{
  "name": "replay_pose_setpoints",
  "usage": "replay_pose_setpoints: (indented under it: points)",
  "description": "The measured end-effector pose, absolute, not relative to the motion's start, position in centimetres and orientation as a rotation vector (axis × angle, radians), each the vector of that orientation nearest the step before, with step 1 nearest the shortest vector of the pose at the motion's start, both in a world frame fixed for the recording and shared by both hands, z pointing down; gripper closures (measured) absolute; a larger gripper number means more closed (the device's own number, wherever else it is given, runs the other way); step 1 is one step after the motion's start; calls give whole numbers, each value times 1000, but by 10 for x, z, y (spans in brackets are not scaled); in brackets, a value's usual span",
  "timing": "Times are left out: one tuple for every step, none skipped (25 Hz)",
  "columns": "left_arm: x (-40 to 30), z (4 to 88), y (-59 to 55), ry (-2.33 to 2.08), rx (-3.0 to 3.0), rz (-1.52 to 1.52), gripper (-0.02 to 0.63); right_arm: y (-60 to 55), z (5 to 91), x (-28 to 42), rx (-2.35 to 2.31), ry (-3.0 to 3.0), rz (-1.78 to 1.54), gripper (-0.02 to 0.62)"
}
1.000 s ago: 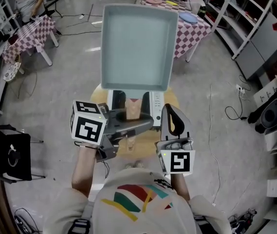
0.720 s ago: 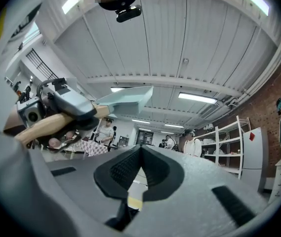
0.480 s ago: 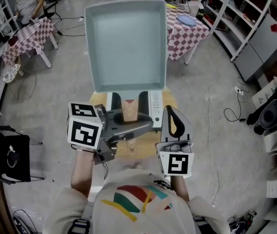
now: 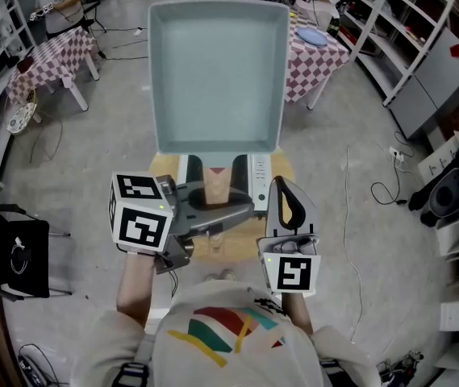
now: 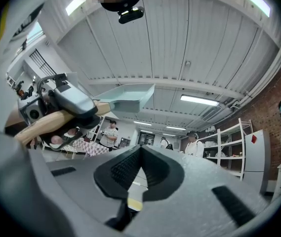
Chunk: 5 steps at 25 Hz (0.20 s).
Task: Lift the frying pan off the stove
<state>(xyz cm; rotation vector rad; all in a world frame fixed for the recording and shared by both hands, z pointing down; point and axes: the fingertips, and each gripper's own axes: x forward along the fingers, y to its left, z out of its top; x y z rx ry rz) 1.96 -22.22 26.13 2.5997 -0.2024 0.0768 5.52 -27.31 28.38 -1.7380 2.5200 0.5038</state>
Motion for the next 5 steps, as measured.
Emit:
replay_pose_setpoints:
  points:
    - [19, 261, -221, -209, 2604, 83, 569, -272, 283, 54, -1737, 2518, 514, 597]
    - [18, 261, -220, -215, 2609, 90, 569, -270, 282, 53, -1738, 2518, 524, 597]
    - [17, 261, -219, -220, 2613, 95, 569, -269, 281, 52, -1741, 2519, 528, 597]
    - [16, 261, -217, -224, 2618, 100, 570, -267, 281, 51, -1743, 2521, 528, 597]
    - [15, 261, -215, -226, 2622, 104, 569, -265, 281, 50, -1744, 2522, 528, 597]
